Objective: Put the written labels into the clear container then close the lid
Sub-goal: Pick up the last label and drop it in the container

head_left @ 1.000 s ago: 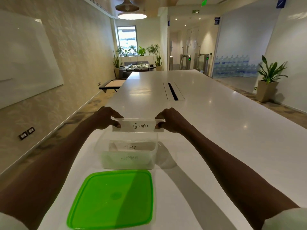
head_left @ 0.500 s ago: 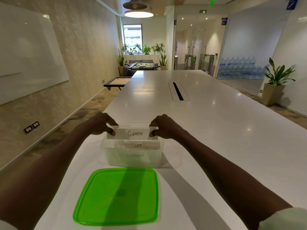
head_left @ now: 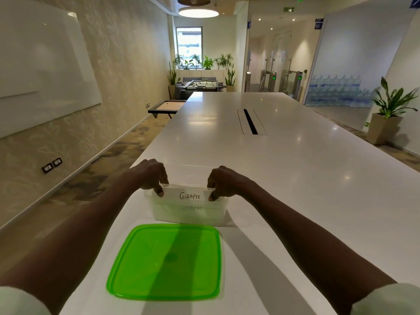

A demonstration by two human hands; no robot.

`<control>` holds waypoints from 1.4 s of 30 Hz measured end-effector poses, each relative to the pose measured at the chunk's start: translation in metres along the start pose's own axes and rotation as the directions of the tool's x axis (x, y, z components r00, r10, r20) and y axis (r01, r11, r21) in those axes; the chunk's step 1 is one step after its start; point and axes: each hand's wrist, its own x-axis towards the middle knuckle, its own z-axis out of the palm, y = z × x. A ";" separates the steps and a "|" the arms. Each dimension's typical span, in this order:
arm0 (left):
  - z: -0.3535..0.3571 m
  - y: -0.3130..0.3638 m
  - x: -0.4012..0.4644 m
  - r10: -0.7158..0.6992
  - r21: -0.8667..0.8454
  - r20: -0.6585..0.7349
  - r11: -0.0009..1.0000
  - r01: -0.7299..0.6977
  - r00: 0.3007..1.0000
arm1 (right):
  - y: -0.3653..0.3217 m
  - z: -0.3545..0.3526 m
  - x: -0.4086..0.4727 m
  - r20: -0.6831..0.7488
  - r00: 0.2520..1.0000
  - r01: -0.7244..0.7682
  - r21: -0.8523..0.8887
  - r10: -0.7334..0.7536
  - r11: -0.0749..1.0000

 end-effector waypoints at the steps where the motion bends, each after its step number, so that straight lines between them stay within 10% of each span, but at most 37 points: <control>1: 0.001 0.001 0.000 -0.001 0.015 -0.002 1.000 0.001 1.000 | -0.001 0.001 0.000 0.017 1.000 0.008 -0.021 -0.007 1.000; 23: 0.015 0.009 0.004 0.075 0.069 0.063 0.994 -0.080 0.995 | -0.010 0.002 0.002 0.164 0.984 0.102 -0.211 -0.068 0.972; 32: 0.010 0.000 0.004 0.097 -0.231 0.114 0.971 -0.068 0.989 | -0.007 0.002 -0.001 0.159 0.985 0.082 -0.099 -0.065 0.992; 42: 0.004 -0.024 -0.002 -0.148 -0.550 -0.375 0.830 -0.091 0.915 | 0.007 -0.009 -0.007 -0.261 0.965 0.071 0.215 -0.013 0.974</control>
